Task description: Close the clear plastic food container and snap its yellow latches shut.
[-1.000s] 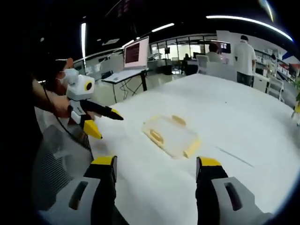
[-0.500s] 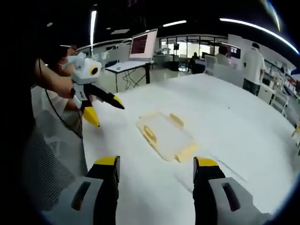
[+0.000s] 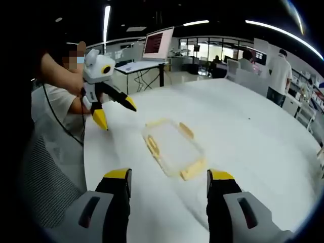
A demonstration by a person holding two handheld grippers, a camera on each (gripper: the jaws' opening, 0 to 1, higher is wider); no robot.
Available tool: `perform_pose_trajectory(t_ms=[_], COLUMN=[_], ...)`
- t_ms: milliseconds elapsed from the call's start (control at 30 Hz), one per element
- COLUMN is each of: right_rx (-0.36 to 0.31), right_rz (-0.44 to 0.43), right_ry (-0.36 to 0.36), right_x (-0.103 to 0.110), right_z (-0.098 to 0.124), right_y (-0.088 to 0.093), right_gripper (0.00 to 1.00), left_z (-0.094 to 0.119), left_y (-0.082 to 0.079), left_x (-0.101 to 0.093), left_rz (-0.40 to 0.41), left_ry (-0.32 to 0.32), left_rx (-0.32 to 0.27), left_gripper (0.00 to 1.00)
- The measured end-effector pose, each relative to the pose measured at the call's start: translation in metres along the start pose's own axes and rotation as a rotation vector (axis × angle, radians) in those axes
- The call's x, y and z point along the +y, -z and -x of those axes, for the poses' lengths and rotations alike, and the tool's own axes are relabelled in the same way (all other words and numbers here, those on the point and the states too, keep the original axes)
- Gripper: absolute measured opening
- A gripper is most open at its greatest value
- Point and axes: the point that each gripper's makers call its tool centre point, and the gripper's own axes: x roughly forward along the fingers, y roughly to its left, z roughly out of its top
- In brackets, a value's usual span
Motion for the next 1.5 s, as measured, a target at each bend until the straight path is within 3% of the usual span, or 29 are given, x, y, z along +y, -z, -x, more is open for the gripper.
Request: perform_pose_trajectory(t_ms=[233, 633, 833, 967, 1233, 1500], right_rx=[0.018, 0.086, 0.170, 0.224, 0.290, 0.375], right_rz=[0.035, 0.108, 0.172, 0.264, 0.281, 0.361], right_ry=[-0.004, -0.080, -0.110, -0.124, -0.165, -0.201], right_x=[-0.019, -0.026, -0.030, -0.033, -0.039, -0.046], right_z=[-0.007, -0.023, -0.033, -0.040, -0.056, -0.065], right_y=[-0.008, -0.011, 0.001, 0.006, 0.012, 0.019], right_gripper=[0.57, 0.54, 0.52, 0.49, 0.49, 0.48], left_z=[-0.005, -0.016, -0.023, -0.029, -0.039, -0.050], left_y=[-0.004, -0.012, -0.010, -0.008, -0.007, -0.003], left_x=[0.010, 0.027, 0.041, 0.048, 0.056, 0.062], left_rz=[-0.046, -0.107, -0.140, -0.201, -0.279, -0.342], left_ry=[0.016, 0.073, 0.087, 0.094, 0.119, 0.150], left_rx=[0.030, 0.076, 0.117, 0.154, 0.202, 0.246], left_gripper=[0.67, 0.66, 0.64, 0.63, 0.63, 0.61])
